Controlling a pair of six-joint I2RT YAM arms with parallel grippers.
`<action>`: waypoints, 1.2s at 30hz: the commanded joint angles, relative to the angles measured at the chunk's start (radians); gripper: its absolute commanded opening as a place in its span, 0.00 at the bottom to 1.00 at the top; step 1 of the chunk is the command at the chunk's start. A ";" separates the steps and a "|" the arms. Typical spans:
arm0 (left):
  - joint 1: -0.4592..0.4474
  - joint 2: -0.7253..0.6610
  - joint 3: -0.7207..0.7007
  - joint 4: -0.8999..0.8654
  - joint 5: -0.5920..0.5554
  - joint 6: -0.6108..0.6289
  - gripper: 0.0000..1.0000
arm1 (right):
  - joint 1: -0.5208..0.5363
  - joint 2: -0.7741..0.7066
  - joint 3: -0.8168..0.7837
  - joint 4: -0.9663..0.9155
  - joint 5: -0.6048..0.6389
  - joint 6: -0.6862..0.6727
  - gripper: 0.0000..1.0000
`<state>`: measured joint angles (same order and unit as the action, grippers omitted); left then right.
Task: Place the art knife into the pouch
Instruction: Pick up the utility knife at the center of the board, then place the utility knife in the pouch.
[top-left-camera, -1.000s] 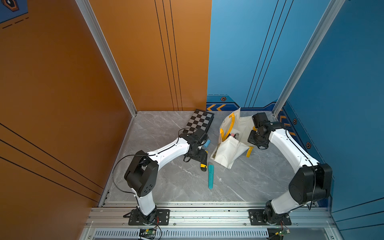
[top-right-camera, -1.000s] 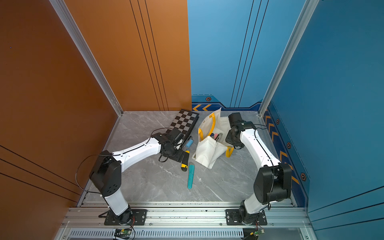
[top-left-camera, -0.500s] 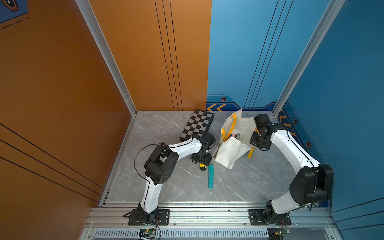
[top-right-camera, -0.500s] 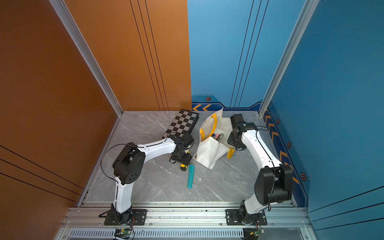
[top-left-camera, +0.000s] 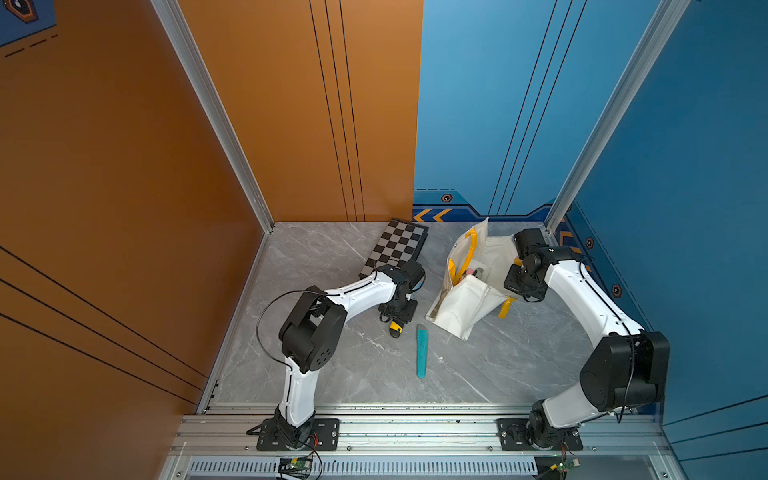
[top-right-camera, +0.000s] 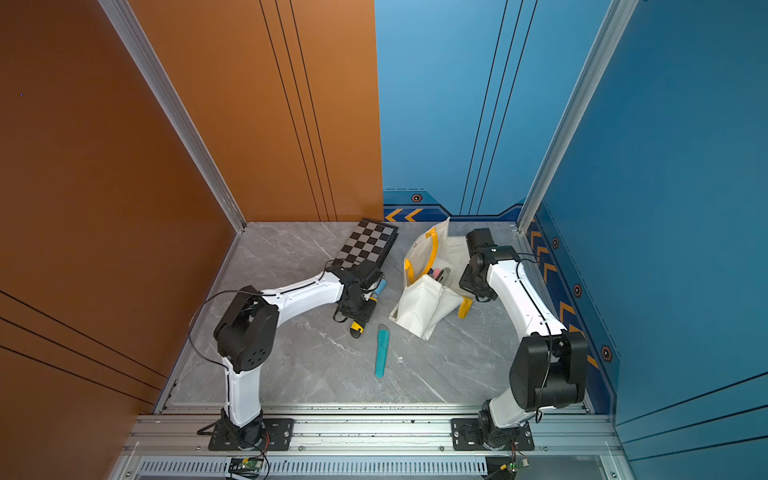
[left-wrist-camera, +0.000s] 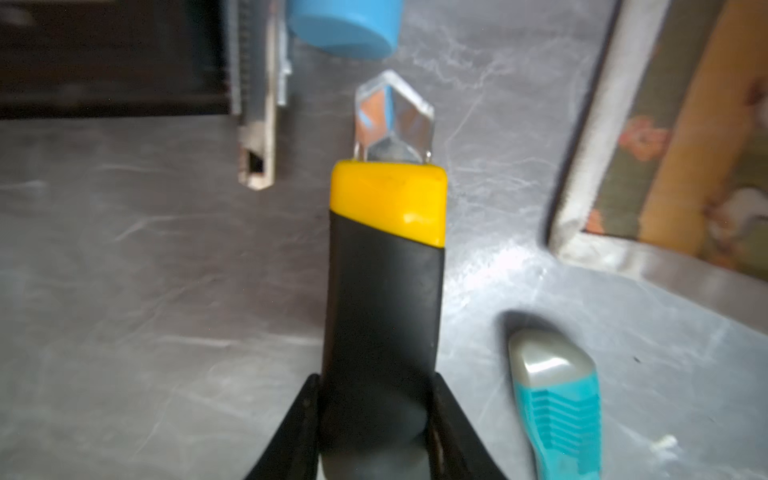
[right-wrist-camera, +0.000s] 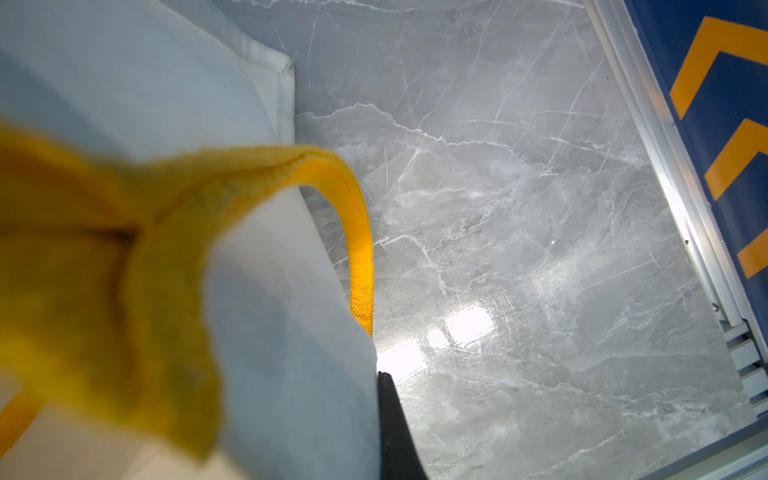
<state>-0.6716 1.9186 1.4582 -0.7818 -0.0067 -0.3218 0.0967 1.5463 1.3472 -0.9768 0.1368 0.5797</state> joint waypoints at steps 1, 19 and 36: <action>0.033 -0.172 0.032 -0.015 0.028 0.012 0.26 | -0.011 0.006 0.030 -0.023 0.033 -0.012 0.00; -0.135 0.200 0.880 0.015 0.110 0.133 0.33 | 0.102 0.032 0.035 -0.003 0.011 0.038 0.00; -0.115 0.001 0.659 0.014 0.022 0.136 0.68 | 0.043 0.046 0.050 -0.004 0.027 -0.002 0.00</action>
<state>-0.8043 2.0441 2.2208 -0.7540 0.0635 -0.1974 0.1619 1.5860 1.3846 -0.9756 0.1387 0.5972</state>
